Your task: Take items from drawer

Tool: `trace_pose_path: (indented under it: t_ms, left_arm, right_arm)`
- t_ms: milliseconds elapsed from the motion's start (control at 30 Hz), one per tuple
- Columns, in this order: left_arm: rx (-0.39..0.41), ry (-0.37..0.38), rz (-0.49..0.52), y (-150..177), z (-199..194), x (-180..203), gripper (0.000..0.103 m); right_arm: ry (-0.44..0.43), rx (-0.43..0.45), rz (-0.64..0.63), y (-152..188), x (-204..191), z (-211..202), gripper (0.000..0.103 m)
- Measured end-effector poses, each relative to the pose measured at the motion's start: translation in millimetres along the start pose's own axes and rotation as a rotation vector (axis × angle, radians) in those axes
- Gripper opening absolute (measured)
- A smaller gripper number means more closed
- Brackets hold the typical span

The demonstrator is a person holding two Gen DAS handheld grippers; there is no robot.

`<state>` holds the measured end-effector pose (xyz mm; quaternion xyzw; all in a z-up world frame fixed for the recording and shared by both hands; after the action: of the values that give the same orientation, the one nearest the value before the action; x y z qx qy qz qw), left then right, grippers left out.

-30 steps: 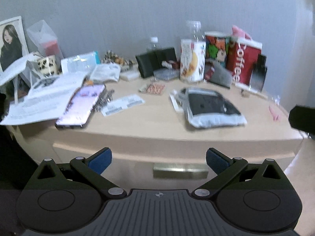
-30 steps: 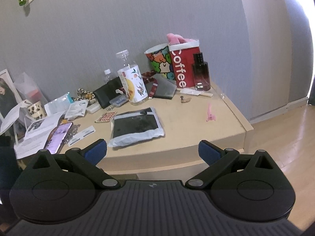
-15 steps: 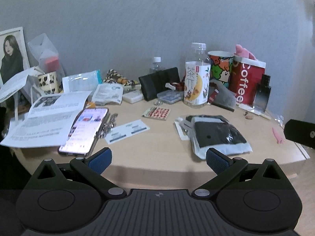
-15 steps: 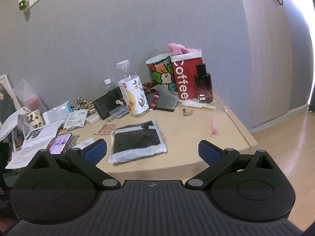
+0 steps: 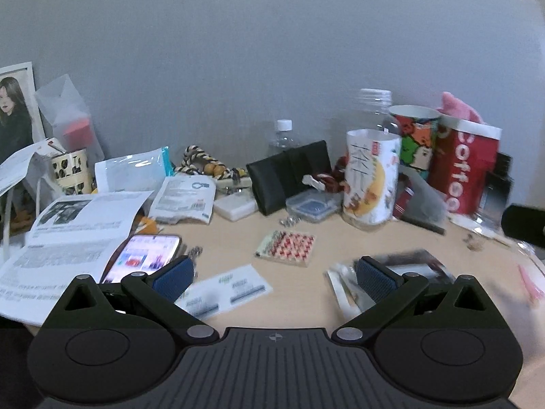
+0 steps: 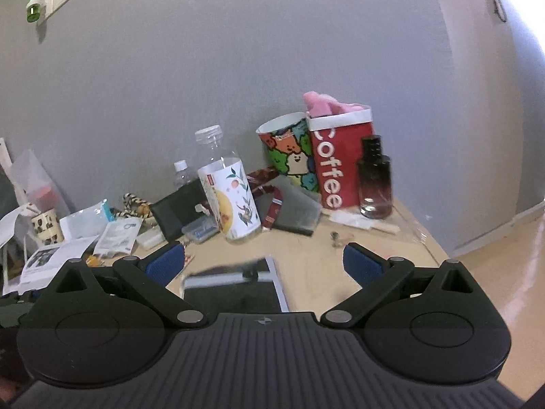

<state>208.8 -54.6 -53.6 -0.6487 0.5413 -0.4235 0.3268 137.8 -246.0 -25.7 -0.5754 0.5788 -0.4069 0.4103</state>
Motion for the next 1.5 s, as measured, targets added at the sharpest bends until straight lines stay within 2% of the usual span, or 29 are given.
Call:
trace_pose_path:
  t_ms: [233,333,433,533,767,1133,1267,1400,1500]
  left_arm:
    - [0.030,0.005,0.004,-23,48,6,0.103]
    - [0.043,0.010,0.010,-27,63,8,0.103]
    - [0.022,0.012,-0.016,-28,77,5,0.103]
    - [0.001,0.021,-0.045,-25,86,4,0.103]
    - [0.007,0.014,-0.002,-18,97,9,0.103]
    - [-0.118,0.040,-0.007,-12,125,12,0.103]
    - [-0.124,0.039,-0.021,-15,132,10,0.103]
    - [-0.151,0.039,-0.014,-15,142,11,0.103]
    - [-0.184,0.040,-0.001,-13,150,13,0.103]
  right_arm:
    - [-0.013,-0.039,-0.043,-5,7,76,0.102]
    - [-0.020,-0.056,-0.046,-2,12,98,0.102]
    - [-0.020,-0.063,-0.061,0,14,114,0.102]
    - [-0.024,-0.072,-0.082,3,13,125,0.102]
    - [-0.030,-0.091,-0.107,9,11,145,0.102]
    - [-0.093,-0.184,-0.039,16,19,165,0.102]
    - [-0.114,-0.207,-0.013,14,21,172,0.102]
    - [-0.095,-0.212,-0.063,10,18,180,0.102]
    - [-0.101,-0.259,-0.085,12,16,191,0.102]
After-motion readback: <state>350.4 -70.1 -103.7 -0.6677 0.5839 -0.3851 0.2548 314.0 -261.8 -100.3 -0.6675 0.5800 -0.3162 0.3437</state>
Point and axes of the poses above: each gripper's, at about its wrist camera, not at the fingertips, and z roughly the way its jaws point, x to its right, y to its underside, the point moved 5 cm from there along z, roughly the way its jaws point, and after that the axes turned 14 degrees about -z, right-handed, at the moved point
